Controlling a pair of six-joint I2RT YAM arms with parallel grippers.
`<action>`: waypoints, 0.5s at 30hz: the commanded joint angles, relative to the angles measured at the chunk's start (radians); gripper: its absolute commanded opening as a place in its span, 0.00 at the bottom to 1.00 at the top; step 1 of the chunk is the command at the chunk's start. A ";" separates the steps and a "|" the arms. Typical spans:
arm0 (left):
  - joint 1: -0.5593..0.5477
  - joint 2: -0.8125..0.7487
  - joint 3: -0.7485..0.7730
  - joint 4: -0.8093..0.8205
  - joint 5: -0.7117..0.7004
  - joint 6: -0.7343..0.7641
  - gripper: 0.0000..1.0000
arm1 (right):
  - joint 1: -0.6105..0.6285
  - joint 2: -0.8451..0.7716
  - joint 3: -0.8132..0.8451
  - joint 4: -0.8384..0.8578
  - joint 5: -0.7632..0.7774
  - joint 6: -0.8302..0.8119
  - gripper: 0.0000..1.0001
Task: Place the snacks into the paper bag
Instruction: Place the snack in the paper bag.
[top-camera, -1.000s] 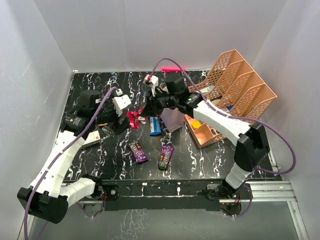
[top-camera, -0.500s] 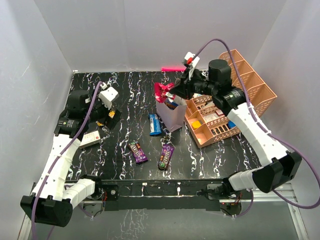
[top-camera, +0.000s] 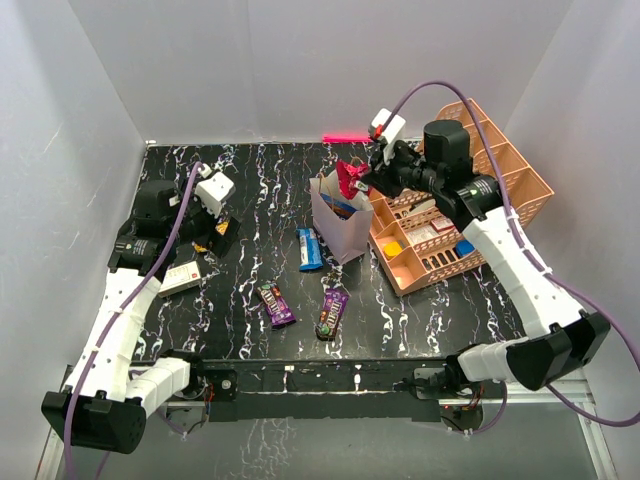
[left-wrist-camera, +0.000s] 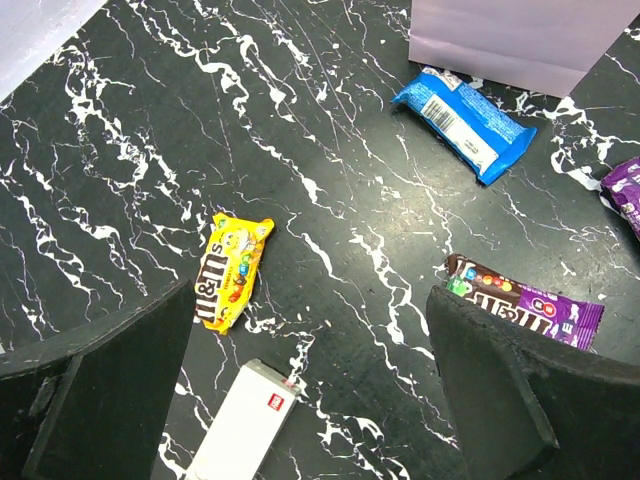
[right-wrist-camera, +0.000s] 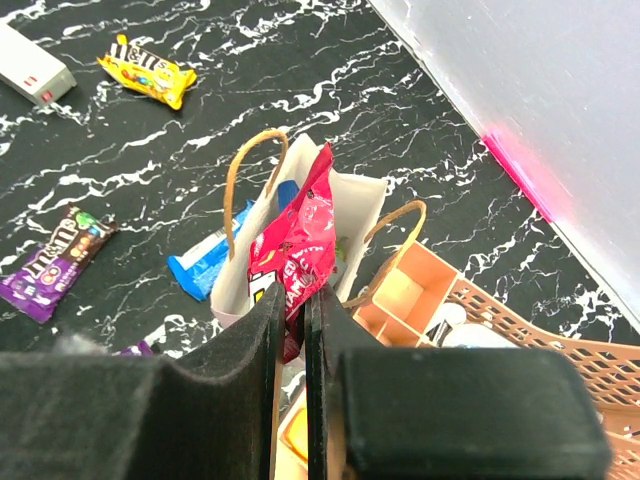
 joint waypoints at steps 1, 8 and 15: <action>0.008 -0.007 -0.013 0.017 0.001 0.001 0.99 | -0.002 0.056 0.081 -0.029 0.020 -0.077 0.08; 0.008 -0.015 -0.027 0.017 0.004 0.015 0.99 | 0.021 0.163 0.142 -0.101 -0.003 -0.131 0.08; 0.008 -0.022 -0.033 0.014 0.004 0.020 0.98 | 0.040 0.220 0.156 -0.133 -0.042 -0.145 0.08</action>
